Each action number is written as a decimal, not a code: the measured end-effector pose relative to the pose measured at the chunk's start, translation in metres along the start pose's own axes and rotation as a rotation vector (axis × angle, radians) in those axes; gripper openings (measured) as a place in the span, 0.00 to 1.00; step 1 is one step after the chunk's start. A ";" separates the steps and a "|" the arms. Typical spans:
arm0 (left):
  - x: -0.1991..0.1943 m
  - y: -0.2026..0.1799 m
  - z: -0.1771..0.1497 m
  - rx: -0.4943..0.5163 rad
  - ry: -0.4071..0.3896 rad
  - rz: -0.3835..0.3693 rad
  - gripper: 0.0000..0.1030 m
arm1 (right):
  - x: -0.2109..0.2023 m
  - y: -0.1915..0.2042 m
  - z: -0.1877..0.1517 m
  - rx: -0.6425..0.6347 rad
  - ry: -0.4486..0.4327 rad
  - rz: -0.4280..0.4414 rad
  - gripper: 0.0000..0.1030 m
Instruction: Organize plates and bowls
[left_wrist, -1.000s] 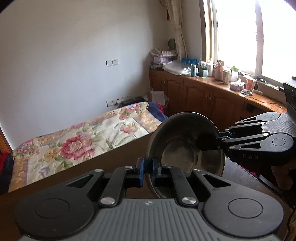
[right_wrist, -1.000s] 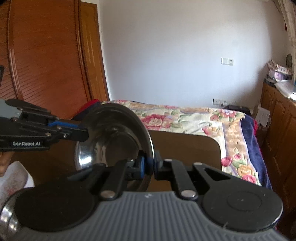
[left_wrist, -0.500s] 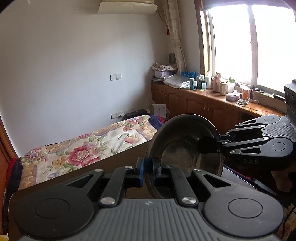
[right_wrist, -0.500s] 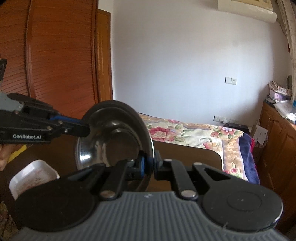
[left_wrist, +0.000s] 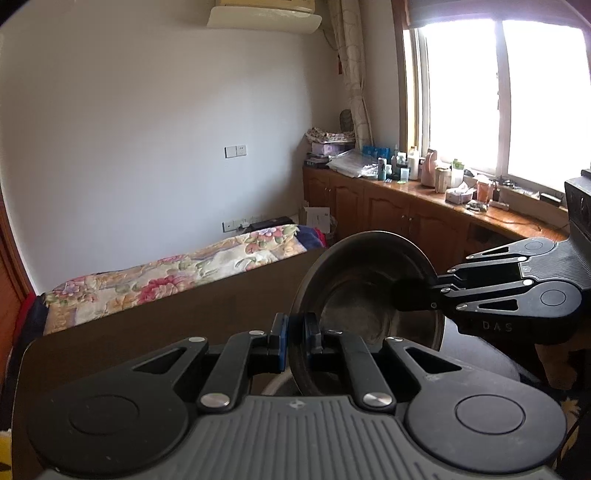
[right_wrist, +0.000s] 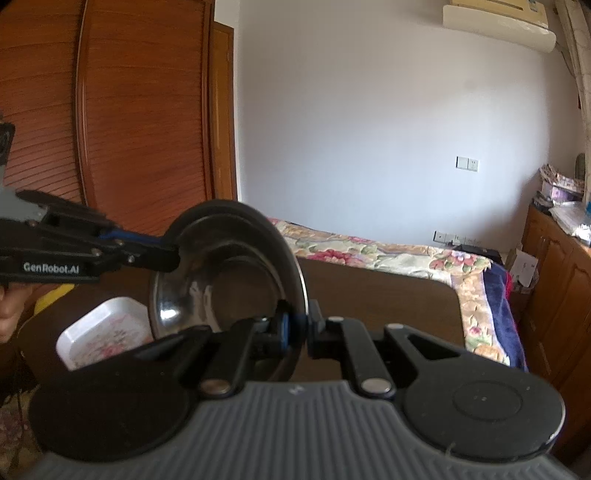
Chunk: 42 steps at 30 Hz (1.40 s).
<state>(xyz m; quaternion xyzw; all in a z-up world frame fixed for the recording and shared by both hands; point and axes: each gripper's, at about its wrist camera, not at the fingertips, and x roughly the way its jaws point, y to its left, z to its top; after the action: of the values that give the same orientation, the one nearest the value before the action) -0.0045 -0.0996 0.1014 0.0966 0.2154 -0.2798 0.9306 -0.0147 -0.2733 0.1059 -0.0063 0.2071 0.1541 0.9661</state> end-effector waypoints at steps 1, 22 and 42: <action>-0.002 -0.001 -0.004 -0.007 0.002 0.001 0.25 | 0.001 0.001 -0.004 0.001 0.002 0.004 0.10; 0.006 0.010 -0.069 -0.130 0.045 0.025 0.25 | 0.039 0.015 -0.044 0.029 0.078 0.039 0.11; 0.004 0.012 -0.078 -0.163 -0.002 0.049 0.54 | 0.020 0.036 -0.059 -0.001 0.015 0.003 0.19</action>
<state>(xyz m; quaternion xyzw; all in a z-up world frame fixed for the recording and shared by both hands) -0.0212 -0.0680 0.0308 0.0255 0.2343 -0.2384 0.9421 -0.0321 -0.2379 0.0455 -0.0077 0.2144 0.1555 0.9643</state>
